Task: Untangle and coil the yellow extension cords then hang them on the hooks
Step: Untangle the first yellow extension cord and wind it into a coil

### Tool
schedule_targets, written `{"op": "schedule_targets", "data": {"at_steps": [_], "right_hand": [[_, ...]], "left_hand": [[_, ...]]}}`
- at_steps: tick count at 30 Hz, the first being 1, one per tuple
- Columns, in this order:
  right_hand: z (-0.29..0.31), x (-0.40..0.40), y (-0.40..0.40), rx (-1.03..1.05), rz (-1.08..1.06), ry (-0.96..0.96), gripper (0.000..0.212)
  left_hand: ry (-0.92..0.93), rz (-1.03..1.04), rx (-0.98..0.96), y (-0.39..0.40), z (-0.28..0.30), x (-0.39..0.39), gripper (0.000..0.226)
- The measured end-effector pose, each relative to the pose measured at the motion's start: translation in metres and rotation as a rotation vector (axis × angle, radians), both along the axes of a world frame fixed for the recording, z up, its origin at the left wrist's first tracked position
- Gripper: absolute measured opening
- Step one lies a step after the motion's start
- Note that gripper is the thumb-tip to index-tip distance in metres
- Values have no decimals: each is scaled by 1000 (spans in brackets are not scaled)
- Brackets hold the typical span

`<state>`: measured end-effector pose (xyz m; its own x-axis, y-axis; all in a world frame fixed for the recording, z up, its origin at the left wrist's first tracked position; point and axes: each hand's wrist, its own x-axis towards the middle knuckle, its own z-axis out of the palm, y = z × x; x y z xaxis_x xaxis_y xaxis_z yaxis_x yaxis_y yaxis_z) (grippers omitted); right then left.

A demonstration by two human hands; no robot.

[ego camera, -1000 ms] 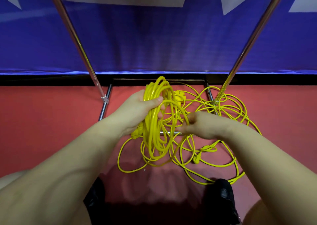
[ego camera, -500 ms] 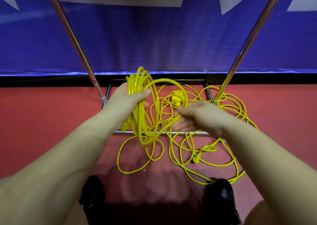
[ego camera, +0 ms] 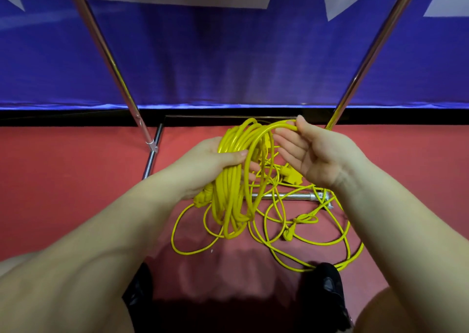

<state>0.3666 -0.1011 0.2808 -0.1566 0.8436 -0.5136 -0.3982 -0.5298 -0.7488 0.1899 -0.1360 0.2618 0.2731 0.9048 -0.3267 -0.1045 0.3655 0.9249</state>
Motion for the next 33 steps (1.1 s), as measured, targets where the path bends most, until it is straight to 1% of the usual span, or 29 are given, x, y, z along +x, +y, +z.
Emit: {"op": "schedule_targets", "data": {"at_steps": [3,8,12,14,15,16,17,18,20,21,22,23,25,29,31,32,33], "right_hand": [[-1,0,1,-28,-63,22,20],[-3,4,3,-159,-134,142,17],[-6,5,5,-163,-174,179,19],[-8,5,7,-125,-121,162,26],[-8,4,7,-86,-55,112,33],[-7,2,5,-36,35,12,40],[-7,-1,1,28,147,-137,45],[-9,-7,-6,113,280,-314,45],[-17,-18,-22,335,557,-631,33],[-23,-22,-28,439,658,-725,25],[-27,-25,-32,510,719,-773,19],[-31,-27,-34,561,746,-804,18],[-35,-25,-32,632,790,-916,23],[-40,-15,-29,641,956,-1214,20],[-40,-12,-28,650,915,-1244,16],[-37,-11,-27,656,839,-1224,14],[-35,-9,-24,658,729,-1200,19]], "left_hand": [[-38,6,-50,-1,4,3,10],[-117,37,-77,1,11,6,13],[-120,37,-42,2,13,9,15],[-119,63,-34,2,13,11,14],[-116,90,-29,2,12,11,13],[-113,121,-24,3,11,10,13],[-114,156,-17,5,9,9,13],[-115,190,-10,7,8,7,13],[-102,260,1,11,6,3,12],[-90,293,1,13,5,1,11],[-78,324,0,14,4,0,10],[-72,350,-1,15,4,-1,10],[-76,400,-6,16,4,-1,10],[-125,520,-52,24,5,-15,12],[-144,577,-55,28,6,-24,12],[-139,601,-44,30,6,-28,11],[-130,622,-27,31,5,-30,11]]}}
